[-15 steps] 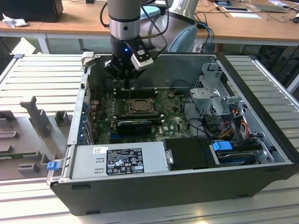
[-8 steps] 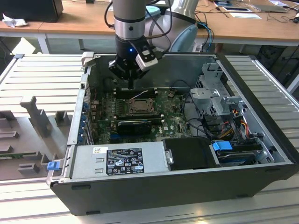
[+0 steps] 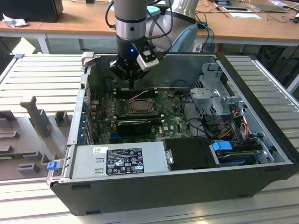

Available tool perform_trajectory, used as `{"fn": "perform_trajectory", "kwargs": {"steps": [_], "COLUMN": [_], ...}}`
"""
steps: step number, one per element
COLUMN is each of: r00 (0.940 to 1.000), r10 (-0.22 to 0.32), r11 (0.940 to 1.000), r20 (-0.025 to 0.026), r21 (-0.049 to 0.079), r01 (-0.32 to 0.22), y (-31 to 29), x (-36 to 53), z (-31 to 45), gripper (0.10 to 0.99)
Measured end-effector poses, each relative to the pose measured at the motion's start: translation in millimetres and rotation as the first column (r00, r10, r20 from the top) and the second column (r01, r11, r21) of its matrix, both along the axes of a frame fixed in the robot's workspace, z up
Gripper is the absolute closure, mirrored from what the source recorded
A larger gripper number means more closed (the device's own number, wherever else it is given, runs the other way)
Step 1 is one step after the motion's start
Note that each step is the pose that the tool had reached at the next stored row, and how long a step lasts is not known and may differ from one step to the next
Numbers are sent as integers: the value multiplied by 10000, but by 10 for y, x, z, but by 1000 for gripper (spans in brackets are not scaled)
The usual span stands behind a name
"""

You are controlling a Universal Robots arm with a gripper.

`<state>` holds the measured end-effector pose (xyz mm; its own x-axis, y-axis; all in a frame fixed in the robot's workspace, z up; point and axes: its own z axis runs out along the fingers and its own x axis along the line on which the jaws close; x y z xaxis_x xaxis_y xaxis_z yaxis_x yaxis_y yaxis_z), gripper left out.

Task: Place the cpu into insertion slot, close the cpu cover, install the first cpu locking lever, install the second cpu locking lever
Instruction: 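Install the first cpu locking lever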

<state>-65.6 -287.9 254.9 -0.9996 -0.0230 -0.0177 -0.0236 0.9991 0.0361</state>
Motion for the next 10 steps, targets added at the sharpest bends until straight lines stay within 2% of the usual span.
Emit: {"fn": "perform_trajectory", "kwargs": {"steps": [2,4,5,10], "r00": [10000,10000,10000,10000], "r10": [-1,0,1,0], "r11": [10000,9995,9993,9993], "r20": [-2,-3,-2,-3], "r21": [78,311,371,378], "r01": [1,0,-1,1], "y": [-6,-15,-19,-21], "x": [4,7,9,12], "z": [-7,-16,-23,-38], "gripper": [980,980,980,980]}}
